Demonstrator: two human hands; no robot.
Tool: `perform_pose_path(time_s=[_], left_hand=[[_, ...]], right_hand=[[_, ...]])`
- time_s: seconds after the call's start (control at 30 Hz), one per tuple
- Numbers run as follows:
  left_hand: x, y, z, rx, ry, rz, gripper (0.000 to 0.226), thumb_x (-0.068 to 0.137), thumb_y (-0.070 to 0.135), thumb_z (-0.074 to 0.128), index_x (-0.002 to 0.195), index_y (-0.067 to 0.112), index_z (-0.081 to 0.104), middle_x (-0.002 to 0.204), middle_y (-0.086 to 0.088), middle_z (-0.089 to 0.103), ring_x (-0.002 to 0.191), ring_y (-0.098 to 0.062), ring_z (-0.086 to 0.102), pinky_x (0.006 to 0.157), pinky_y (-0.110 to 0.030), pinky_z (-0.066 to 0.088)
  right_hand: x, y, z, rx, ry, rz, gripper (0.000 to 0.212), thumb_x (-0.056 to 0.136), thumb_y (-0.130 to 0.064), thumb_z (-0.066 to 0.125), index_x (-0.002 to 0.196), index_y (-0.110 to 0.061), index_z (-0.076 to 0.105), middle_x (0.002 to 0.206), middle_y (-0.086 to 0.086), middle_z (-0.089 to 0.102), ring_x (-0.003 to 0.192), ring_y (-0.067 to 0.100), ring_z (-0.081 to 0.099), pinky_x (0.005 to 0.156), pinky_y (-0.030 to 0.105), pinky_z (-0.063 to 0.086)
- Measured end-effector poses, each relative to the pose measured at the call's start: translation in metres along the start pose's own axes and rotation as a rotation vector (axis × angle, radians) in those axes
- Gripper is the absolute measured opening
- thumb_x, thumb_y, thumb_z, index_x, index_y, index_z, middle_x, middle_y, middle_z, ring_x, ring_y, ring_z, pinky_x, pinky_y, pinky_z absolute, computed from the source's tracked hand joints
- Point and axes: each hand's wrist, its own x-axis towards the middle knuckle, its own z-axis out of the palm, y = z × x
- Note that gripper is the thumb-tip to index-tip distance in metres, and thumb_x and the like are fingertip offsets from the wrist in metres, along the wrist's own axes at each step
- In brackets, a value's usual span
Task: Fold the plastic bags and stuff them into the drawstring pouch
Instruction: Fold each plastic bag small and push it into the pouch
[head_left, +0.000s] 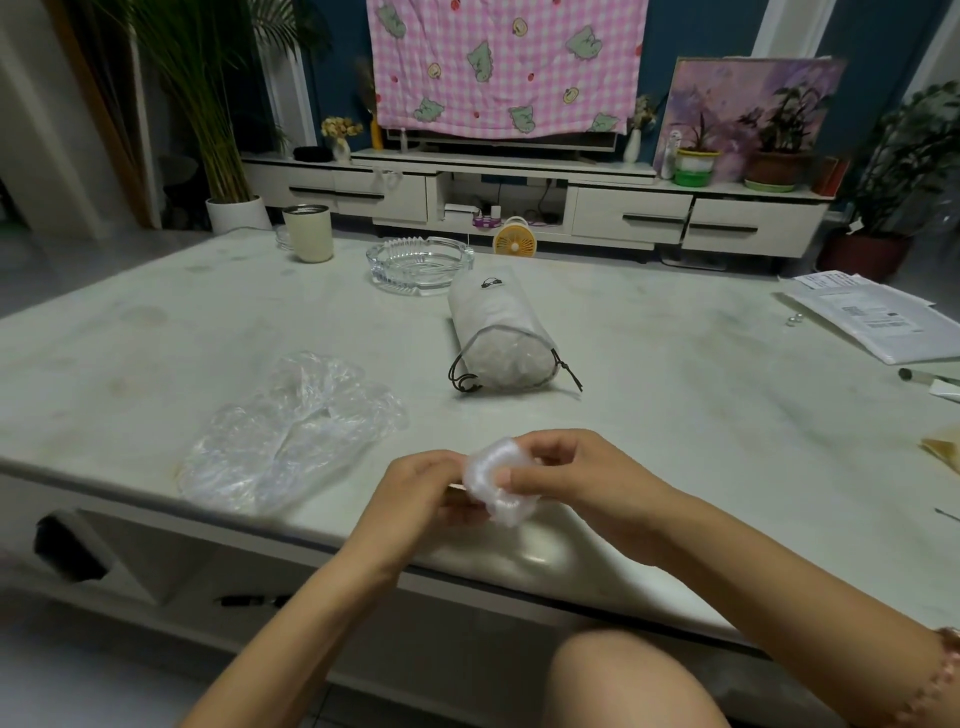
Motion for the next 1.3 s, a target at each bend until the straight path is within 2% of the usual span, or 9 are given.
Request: perform_pose_path(time_s=[0.17,0.3,0.6,0.73,0.83,0.9,1.0,1.13,1.3], left_hand=[[0.005,-0.003,0.007,0.142,-0.027,0.069,0.04,0.067,0.043,0.072,0.09,0.01,0.069,0.079,-0.004,0.069,0.07,-0.013,0.065,0.069,-0.027,0.052],[0.017,-0.006,0.009,0.208,0.08,0.114,0.005,0.085,0.006,0.063,0.084,0.007,0.068,0.065,0.001,0.063,0.057,-0.005,0.056,0.058,-0.015,0.044],[0.056,0.003,0.014,0.084,0.133,0.081,0.02,0.084,-0.003,0.06,0.074,0.015,0.062,0.066,-0.001,0.061,0.062,-0.015,0.057,0.056,-0.021,0.047],[0.094,0.007,0.0,0.511,0.465,0.402,0.013,0.087,0.013,0.061,0.098,0.018,0.059,0.101,0.0,0.057,0.076,-0.01,0.056,0.071,-0.026,0.045],[0.123,0.002,-0.005,0.851,0.483,0.461,0.029,0.091,0.019,0.057,0.118,0.011,0.055,0.118,-0.01,0.049,0.104,-0.025,0.05,0.087,-0.034,0.041],[0.135,0.0,-0.005,0.976,0.454,0.447,0.024,0.094,0.019,0.052,0.113,0.006,0.058,0.117,-0.013,0.049,0.108,-0.029,0.046,0.087,-0.036,0.037],[0.145,-0.004,-0.003,0.912,0.443,0.518,0.018,0.093,0.015,0.049,0.098,0.0,0.058,0.108,-0.016,0.053,0.1,-0.032,0.051,0.079,-0.038,0.04],[0.146,-0.004,0.001,0.724,0.321,0.619,0.03,0.091,0.011,0.042,0.111,-0.005,0.056,0.114,-0.016,0.058,0.102,-0.031,0.055,0.087,-0.034,0.042],[0.149,-0.01,-0.001,0.638,0.255,0.645,0.038,0.084,0.013,0.041,0.115,-0.005,0.055,0.114,-0.016,0.06,0.094,-0.019,0.048,0.081,-0.027,0.037]], right_hand=[[0.007,0.004,0.001,0.078,0.132,-0.014,0.012,0.085,-0.007,0.064,0.093,-0.002,0.071,0.088,0.012,0.068,0.08,0.018,0.062,0.078,0.029,0.047],[0.01,0.0,-0.001,0.148,0.083,-0.005,0.014,0.088,-0.003,0.057,0.095,-0.003,0.069,0.087,0.008,0.068,0.077,0.013,0.063,0.067,0.017,0.049],[0.053,0.0,-0.016,-0.086,0.435,-0.134,0.032,0.072,0.002,0.076,0.084,-0.016,0.051,0.076,0.011,0.057,0.07,0.023,0.056,0.073,0.041,0.052],[0.079,-0.01,-0.027,-0.285,0.482,-0.265,0.022,0.072,-0.005,0.078,0.076,-0.018,0.06,0.072,0.001,0.06,0.07,0.018,0.058,0.071,0.034,0.051],[0.096,-0.009,-0.027,-0.489,0.501,-0.348,0.014,0.075,-0.011,0.076,0.08,-0.016,0.065,0.074,-0.005,0.059,0.067,0.008,0.053,0.064,0.012,0.041],[0.102,-0.005,-0.027,-0.68,0.575,-0.436,0.012,0.074,-0.01,0.076,0.084,-0.013,0.069,0.086,0.0,0.058,0.076,0.014,0.053,0.066,0.015,0.037],[0.118,0.003,-0.031,-0.932,0.725,-0.643,0.018,0.062,-0.005,0.083,0.073,-0.01,0.07,0.096,0.011,0.059,0.087,0.031,0.052,0.073,0.032,0.039],[0.14,-0.001,-0.037,-1.042,0.725,-0.781,0.021,0.057,-0.005,0.081,0.067,-0.009,0.062,0.111,0.018,0.062,0.105,0.03,0.048,0.081,0.03,0.029],[0.168,-0.002,-0.037,-1.031,0.733,-0.774,0.019,0.059,0.003,0.063,0.073,-0.005,0.053,0.075,0.013,0.061,0.064,0.034,0.056,0.055,0.033,0.039]])
